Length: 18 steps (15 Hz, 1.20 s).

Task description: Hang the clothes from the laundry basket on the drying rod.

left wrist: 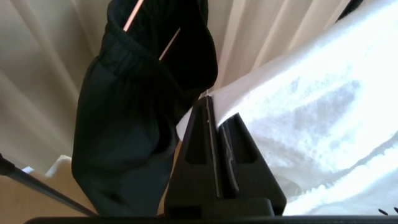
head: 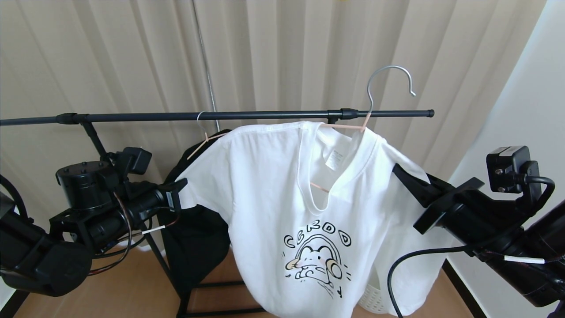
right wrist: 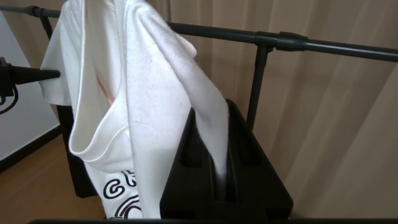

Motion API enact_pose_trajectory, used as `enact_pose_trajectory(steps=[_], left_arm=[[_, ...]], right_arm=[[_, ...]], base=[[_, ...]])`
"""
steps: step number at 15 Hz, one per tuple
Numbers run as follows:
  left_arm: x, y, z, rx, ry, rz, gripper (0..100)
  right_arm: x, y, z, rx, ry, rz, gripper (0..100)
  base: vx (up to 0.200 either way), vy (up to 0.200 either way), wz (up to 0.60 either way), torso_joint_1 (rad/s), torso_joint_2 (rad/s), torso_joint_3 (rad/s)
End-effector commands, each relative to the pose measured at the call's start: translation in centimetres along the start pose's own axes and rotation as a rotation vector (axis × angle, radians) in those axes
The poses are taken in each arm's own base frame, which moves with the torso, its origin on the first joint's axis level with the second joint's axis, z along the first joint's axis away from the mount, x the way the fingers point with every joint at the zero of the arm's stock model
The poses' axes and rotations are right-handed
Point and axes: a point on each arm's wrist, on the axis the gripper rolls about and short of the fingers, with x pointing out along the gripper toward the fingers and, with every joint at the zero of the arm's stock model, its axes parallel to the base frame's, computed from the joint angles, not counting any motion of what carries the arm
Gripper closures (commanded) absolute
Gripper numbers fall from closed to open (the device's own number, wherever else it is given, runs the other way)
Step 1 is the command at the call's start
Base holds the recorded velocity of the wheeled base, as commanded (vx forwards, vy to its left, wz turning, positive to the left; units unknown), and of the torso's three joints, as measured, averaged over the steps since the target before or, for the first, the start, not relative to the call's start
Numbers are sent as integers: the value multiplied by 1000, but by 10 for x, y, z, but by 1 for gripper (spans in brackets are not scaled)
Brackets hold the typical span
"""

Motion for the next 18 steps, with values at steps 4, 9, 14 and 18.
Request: enact_pose_trajectory(steps=[4, 9, 14, 18], left_arm=[[0, 2, -1, -3, 2, 5, 100], [-2, 2, -4, -17, 15, 8, 100], [0, 6, -8, -19, 7, 16, 100], [-1, 6, -9, -18, 1, 17, 100]], right_arm=[[0, 0, 1, 0, -4, -1, 100], [0, 0, 1, 0, -6, 0, 100], [1, -1, 2, -1, -9, -2, 100], [0, -1, 1, -1, -6, -2, 100]], base=[[0, 0, 0, 0, 0, 0], [0, 0, 0, 0, 0, 0], [0, 0, 0, 0, 0, 0], [0, 0, 0, 0, 0, 0]])
